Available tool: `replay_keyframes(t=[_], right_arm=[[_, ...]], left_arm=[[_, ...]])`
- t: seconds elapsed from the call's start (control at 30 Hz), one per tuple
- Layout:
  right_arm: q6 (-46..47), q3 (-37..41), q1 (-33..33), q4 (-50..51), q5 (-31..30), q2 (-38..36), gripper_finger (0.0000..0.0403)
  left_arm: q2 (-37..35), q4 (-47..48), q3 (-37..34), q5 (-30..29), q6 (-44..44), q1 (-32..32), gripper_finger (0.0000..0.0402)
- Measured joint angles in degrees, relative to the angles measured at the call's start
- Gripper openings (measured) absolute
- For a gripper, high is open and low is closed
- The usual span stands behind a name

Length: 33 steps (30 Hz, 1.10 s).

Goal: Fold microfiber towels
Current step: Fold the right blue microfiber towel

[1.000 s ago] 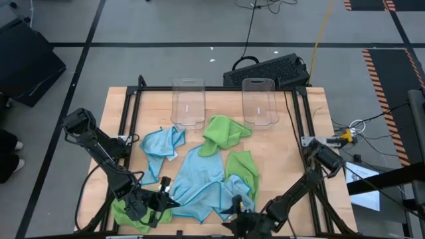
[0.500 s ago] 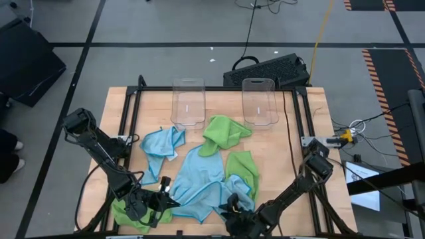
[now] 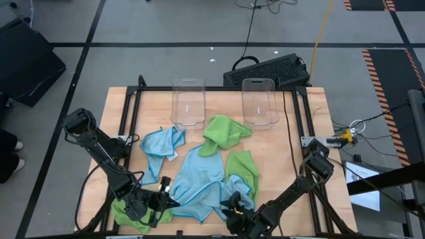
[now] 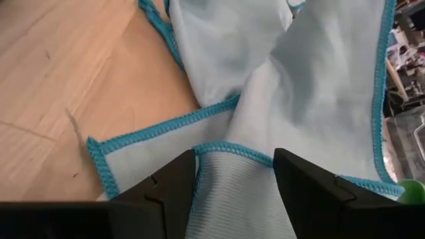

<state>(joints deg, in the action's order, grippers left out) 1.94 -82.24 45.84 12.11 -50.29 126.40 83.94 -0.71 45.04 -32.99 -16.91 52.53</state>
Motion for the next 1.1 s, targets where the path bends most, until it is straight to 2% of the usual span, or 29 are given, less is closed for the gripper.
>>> replay_keyframes(t=[0.2, 0.43, 0.53, 0.7, 1.0, 1.1], right_arm=[[0.0, 0.0, 0.4, -0.2, 3.9, 0.0, 0.0199], [-0.3, 0.0, 1.0, 1.5, 2.3, 0.0, 0.0202], [0.8, 0.0, 1.0, 2.8, 2.2, 0.0, 0.0191], [1.0, 0.1, 1.0, 2.8, 2.3, 0.0, 0.0143], [1.8, 0.1, 0.7, 2.9, 4.4, -0.3, 0.002], [1.7, 0.4, 0.8, 3.6, 5.9, -1.5, 0.0007]], left_arm=[[0.0, 0.0, 0.0, 0.0, 0.0, 0.0, 0.0003], [0.0, 0.0, 0.0, 0.0, 0.0, 0.0, 0.0003], [0.0, 0.0, 0.0, 0.0, 0.0, 0.0, 0.0003], [0.0, 0.0, 0.0, 0.0, 0.0, 0.0, 0.0003], [0.0, 0.0, 0.0, 0.0, 0.0, 0.0, 0.0003], [0.0, 0.0, 0.0, 0.0, 0.1, 0.0, 0.0003]])
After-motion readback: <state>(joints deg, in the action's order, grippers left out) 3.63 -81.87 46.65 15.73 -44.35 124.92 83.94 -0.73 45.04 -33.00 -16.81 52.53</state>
